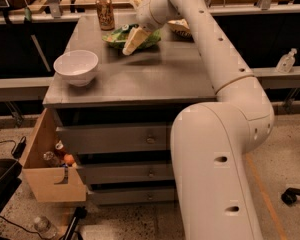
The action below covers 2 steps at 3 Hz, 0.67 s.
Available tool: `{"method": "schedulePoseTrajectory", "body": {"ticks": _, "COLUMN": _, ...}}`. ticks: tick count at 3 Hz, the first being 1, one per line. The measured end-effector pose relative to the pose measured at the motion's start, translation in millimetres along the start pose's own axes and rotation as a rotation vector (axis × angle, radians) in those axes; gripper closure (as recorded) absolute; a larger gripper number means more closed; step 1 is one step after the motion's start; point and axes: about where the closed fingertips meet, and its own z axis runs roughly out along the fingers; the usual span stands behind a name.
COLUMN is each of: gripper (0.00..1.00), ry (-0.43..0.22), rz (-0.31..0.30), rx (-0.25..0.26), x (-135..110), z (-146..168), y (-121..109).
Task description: Pick green rice chip bag
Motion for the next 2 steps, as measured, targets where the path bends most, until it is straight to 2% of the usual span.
{"method": "schedulePoseTrajectory", "body": {"ticks": 1, "gripper": 0.14, "ry": 0.083, "rz": -0.009, "rx": -0.01, "x": 15, "z": 15, "y": 2}}
{"method": "schedulePoseTrajectory", "body": {"ticks": 2, "gripper": 0.31, "ry": 0.183, "rz": 0.004, "rx": 0.012, "x": 41, "z": 16, "y": -3}}
